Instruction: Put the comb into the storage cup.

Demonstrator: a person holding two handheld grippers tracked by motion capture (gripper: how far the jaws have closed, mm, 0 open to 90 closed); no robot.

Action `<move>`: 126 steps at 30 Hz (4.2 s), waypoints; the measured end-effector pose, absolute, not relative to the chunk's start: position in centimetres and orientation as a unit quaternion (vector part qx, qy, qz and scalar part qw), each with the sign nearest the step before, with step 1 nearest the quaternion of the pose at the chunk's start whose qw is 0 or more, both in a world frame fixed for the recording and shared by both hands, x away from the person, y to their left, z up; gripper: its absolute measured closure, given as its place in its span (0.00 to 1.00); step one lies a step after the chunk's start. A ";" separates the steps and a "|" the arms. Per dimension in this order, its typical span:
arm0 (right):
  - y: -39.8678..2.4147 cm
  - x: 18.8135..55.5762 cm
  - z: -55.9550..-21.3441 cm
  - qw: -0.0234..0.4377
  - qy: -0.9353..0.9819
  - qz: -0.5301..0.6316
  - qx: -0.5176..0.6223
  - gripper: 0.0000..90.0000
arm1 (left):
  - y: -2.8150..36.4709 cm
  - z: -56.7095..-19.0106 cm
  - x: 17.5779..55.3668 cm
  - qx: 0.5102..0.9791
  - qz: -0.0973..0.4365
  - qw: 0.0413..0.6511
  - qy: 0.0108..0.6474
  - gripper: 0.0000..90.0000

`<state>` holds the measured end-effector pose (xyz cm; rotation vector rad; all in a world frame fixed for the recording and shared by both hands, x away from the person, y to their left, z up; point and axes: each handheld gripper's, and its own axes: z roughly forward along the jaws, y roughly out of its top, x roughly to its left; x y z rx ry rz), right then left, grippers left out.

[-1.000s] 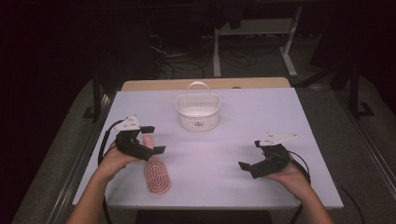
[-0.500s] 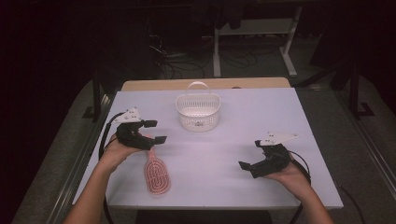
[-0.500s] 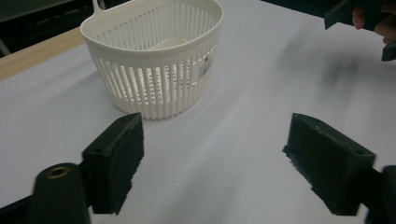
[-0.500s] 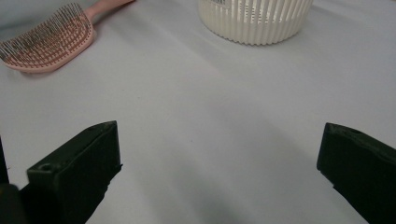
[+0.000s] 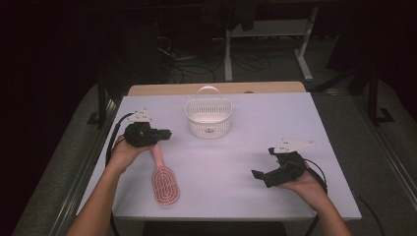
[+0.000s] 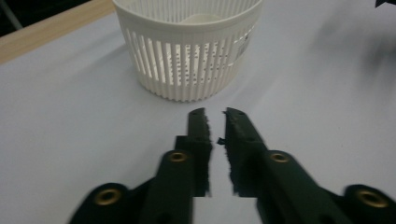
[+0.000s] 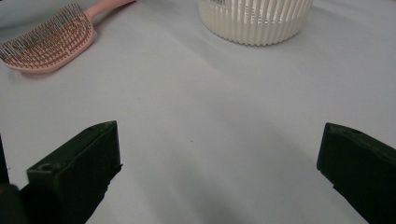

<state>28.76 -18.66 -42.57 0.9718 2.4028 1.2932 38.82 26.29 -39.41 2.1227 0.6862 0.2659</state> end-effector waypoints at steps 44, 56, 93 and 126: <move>-18.5 28.7 -42.6 0.122 0.824 0.442 0.332 0.00 | 26.4 -43.5 42.2 0.904 0.104 0.263 0.320 1.00; -18.5 28.7 -42.6 0.121 0.825 0.441 0.333 0.00 | 27.2 -43.5 42.2 0.906 0.112 0.248 0.324 1.00; -18.3 28.8 -42.8 0.120 0.828 0.437 0.331 0.00 | 31.1 -43.6 40.8 0.902 0.119 0.223 0.351 1.00; -18.2 28.9 -42.8 0.118 0.828 0.435 0.332 0.00 | 35.7 -43.8 37.0 0.895 0.114 0.220 0.372 1.00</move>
